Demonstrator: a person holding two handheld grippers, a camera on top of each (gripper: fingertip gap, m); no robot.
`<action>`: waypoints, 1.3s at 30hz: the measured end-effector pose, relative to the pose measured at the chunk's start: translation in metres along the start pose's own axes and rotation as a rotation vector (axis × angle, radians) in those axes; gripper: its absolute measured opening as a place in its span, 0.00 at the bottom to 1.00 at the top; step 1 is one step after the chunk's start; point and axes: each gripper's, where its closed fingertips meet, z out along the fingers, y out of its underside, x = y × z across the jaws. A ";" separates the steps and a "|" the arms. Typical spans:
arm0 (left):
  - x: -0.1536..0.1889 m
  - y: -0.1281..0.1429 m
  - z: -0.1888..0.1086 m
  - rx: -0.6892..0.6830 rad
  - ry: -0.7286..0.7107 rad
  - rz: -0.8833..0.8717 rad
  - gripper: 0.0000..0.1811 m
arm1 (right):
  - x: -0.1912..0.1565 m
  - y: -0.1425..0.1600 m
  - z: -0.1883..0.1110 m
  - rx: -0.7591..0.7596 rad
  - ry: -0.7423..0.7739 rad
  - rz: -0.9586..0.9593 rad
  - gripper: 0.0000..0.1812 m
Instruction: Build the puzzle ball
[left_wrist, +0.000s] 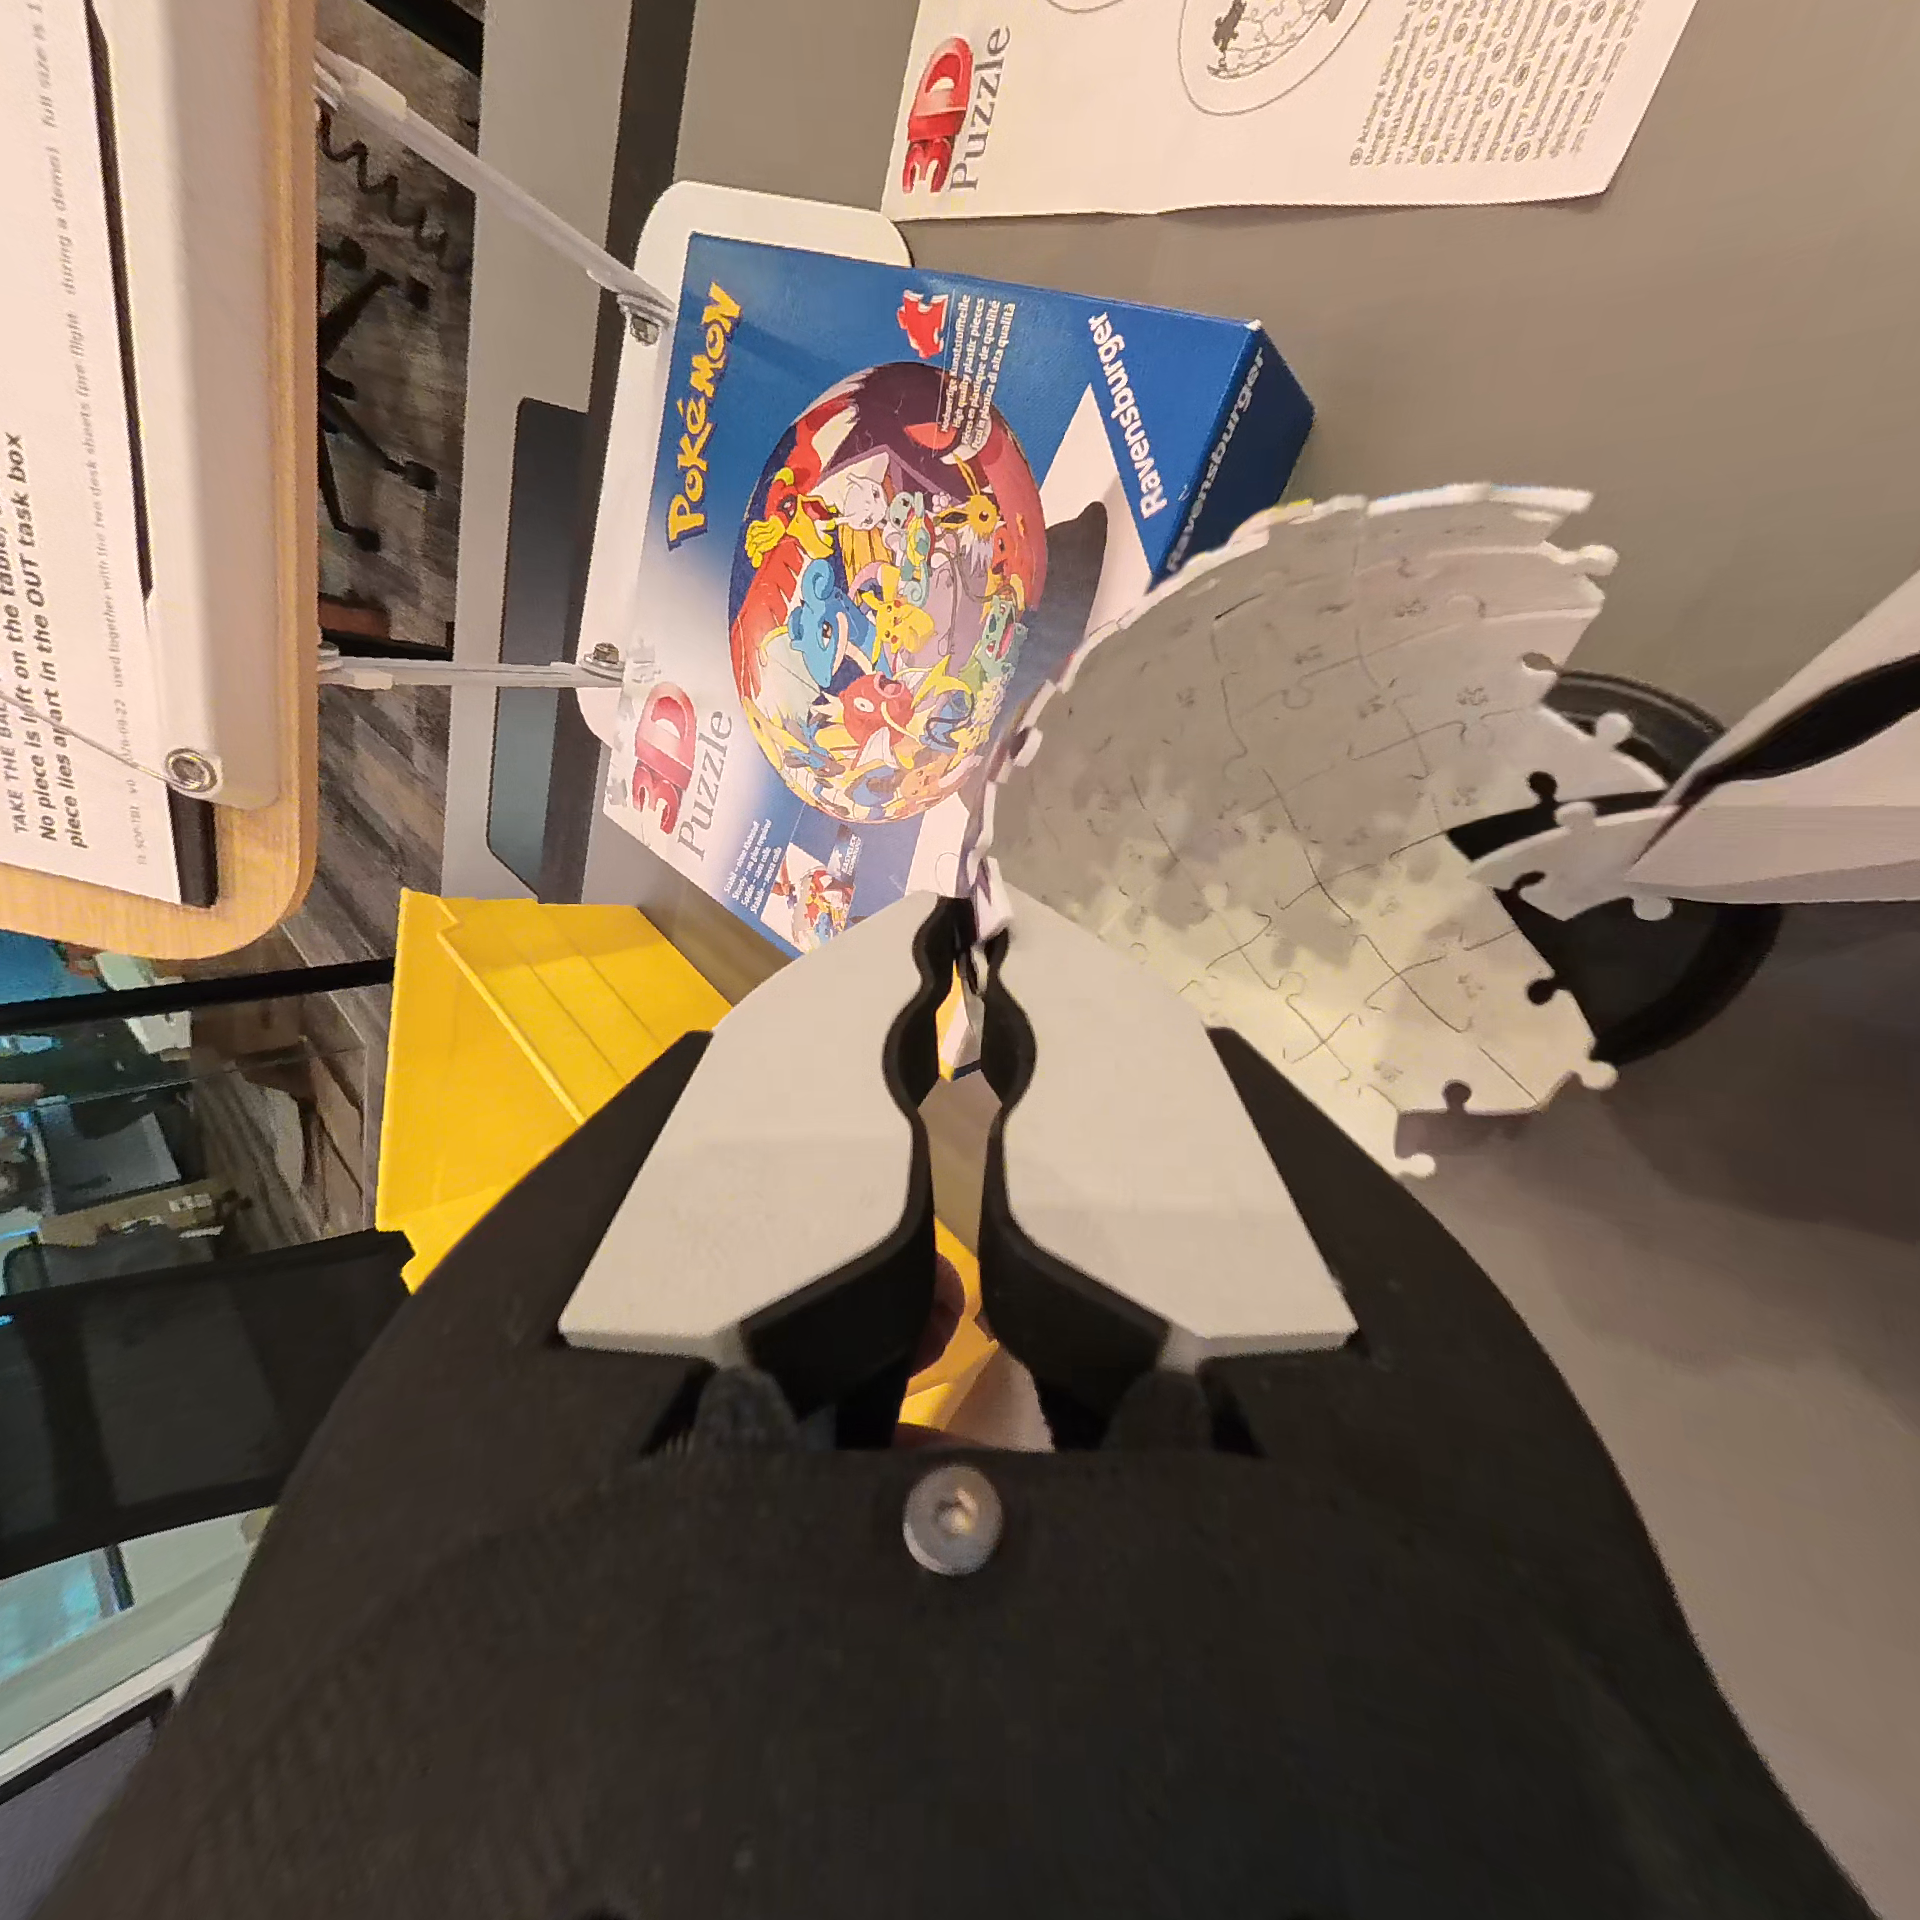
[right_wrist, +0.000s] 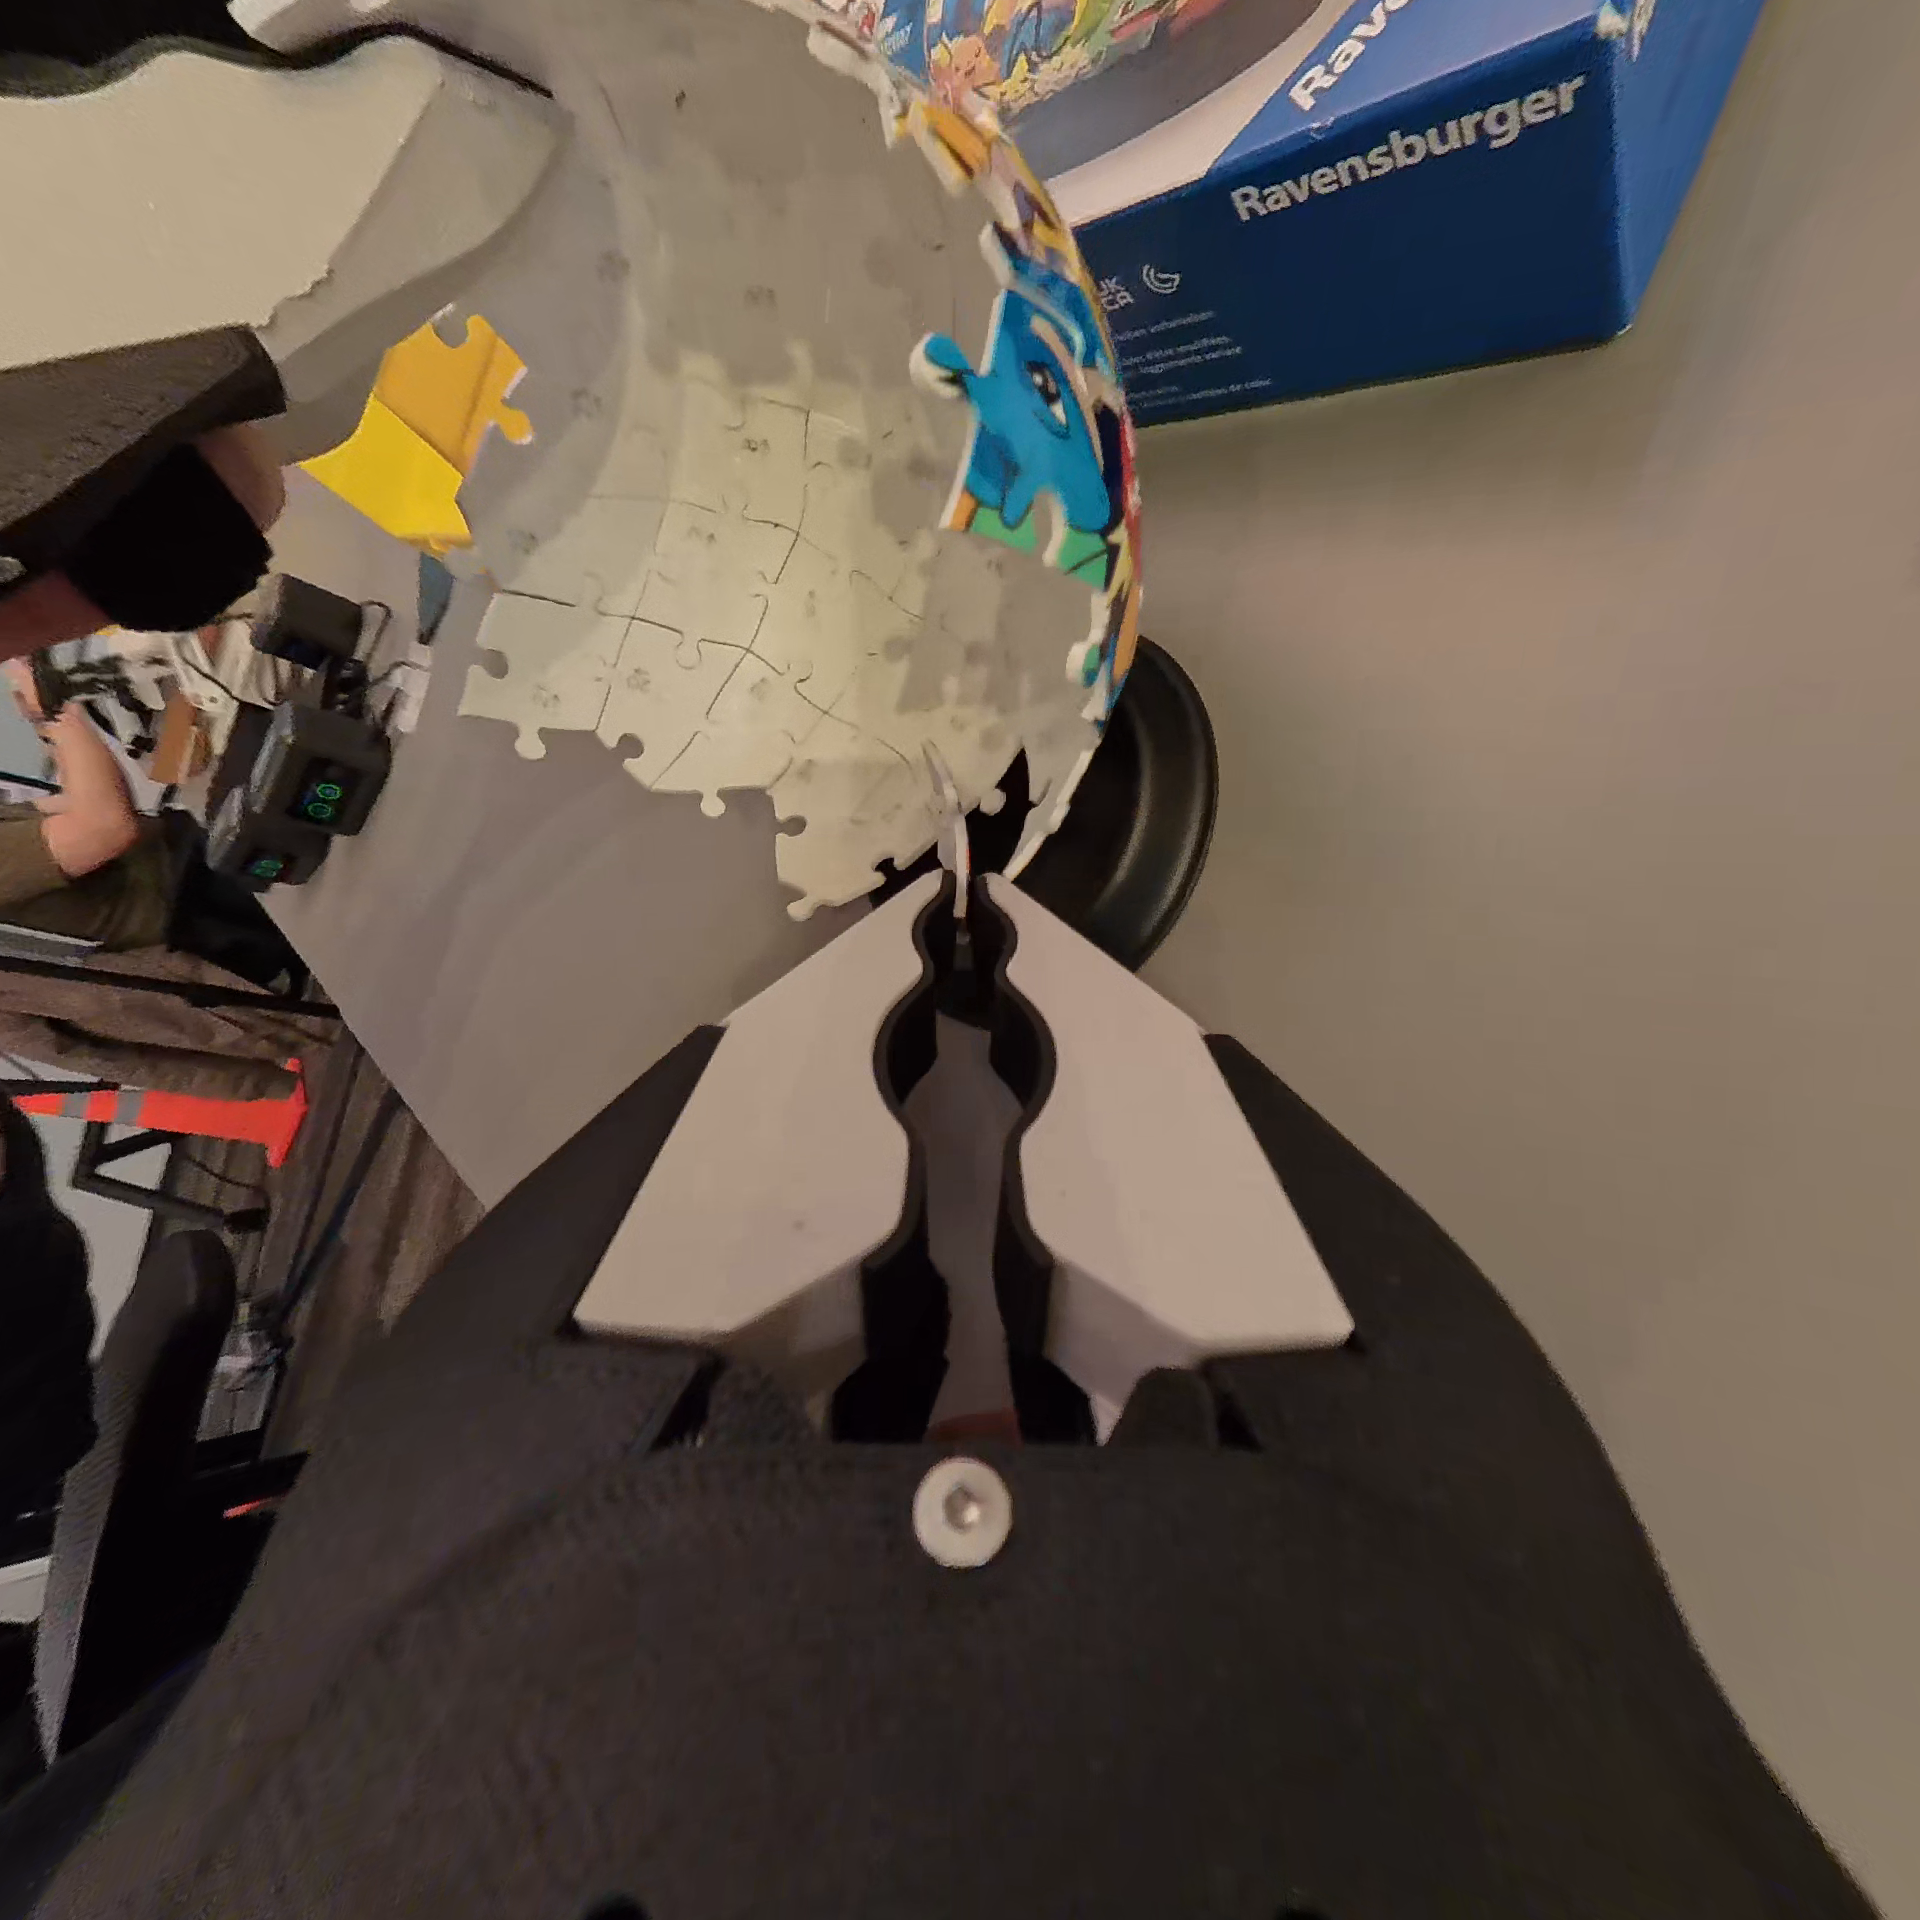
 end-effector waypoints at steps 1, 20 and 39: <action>0.001 0.000 0.000 0.004 0.002 -0.003 0.01 | 0.002 0.001 0.001 -0.004 0.019 -0.008 0.00; 0.002 -0.004 -0.009 0.025 -0.069 0.039 0.01 | -0.012 0.005 -0.024 -0.062 0.167 -0.547 0.03; 0.011 -0.011 -0.009 0.041 -0.089 0.124 0.01 | -0.002 0.007 -0.006 -0.122 0.161 -0.712 0.00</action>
